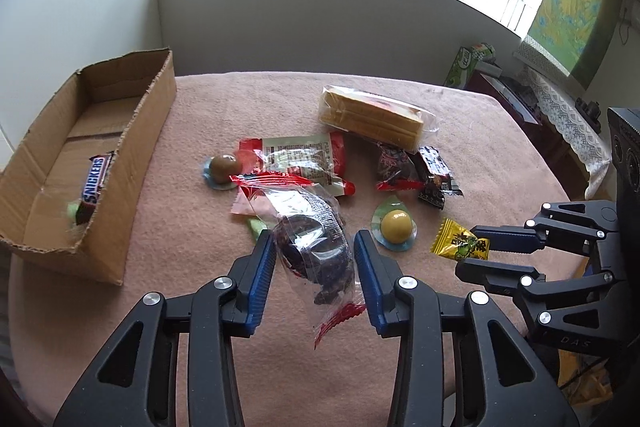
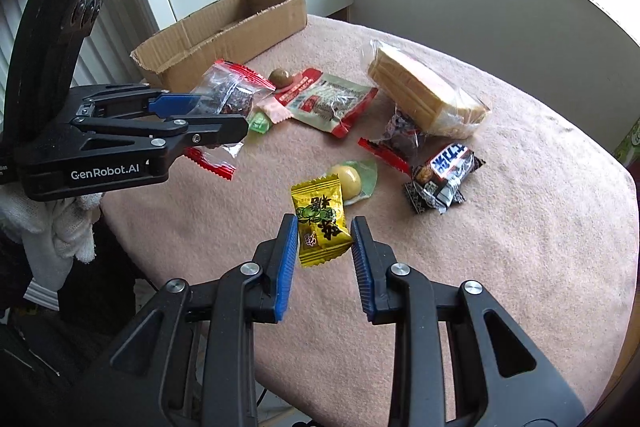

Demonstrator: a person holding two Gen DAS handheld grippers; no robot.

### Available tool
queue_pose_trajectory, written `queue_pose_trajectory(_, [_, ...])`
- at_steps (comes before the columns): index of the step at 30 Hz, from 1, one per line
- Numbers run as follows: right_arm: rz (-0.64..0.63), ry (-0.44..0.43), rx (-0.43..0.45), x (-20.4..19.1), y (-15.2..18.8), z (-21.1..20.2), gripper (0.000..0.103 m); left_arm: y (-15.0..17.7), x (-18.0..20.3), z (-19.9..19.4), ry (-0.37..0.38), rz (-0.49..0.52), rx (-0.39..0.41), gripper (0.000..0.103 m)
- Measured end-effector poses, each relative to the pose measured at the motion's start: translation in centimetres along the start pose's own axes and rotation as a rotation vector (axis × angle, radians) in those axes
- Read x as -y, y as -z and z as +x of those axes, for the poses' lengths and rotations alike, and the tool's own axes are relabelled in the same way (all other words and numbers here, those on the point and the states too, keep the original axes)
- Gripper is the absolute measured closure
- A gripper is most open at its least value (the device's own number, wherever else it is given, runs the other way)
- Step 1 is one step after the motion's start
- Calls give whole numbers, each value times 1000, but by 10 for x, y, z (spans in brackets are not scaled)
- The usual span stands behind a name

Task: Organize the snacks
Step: 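Carry the yellow candy and cookie bag into the box and release both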

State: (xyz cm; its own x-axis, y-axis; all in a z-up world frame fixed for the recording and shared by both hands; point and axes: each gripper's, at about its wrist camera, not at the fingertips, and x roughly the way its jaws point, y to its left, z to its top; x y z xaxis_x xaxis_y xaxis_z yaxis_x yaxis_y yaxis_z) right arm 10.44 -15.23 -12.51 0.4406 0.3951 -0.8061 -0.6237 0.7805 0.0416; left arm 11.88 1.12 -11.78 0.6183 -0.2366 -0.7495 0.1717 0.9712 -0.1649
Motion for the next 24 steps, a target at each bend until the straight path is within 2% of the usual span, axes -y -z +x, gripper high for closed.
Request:
queue_pose_trajectory(12, [-25, -62, 99, -44, -77, 9, 75, -10, -81, -47, -94, -107, 106, 64])
queue_pose_trajectory(24, [-61, -110, 113, -90, -168, 57, 75, -19, -155, -59, -193, -186, 132, 64])
